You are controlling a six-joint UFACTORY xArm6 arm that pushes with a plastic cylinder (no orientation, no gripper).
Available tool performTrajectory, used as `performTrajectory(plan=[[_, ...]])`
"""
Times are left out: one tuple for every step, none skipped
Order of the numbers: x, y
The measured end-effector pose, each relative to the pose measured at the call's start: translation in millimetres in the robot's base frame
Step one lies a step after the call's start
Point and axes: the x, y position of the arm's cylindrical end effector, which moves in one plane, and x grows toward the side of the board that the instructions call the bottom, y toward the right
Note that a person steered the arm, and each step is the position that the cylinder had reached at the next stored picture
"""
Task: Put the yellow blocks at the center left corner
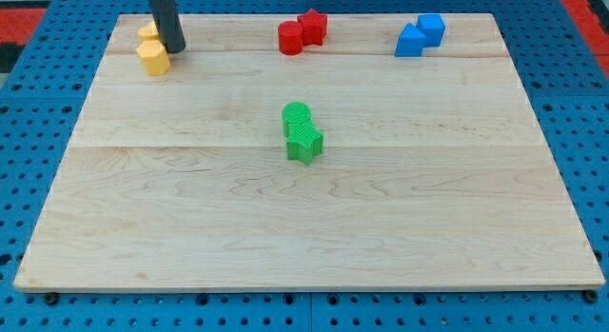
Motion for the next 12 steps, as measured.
performTrajectory(plan=[[-5,21],[-52,56],[-87,17],[-64,-20],[-12,-26],[28,-34],[52,-29],[81,-22],[102,2],[67,42],[0,35],[-49,-14]])
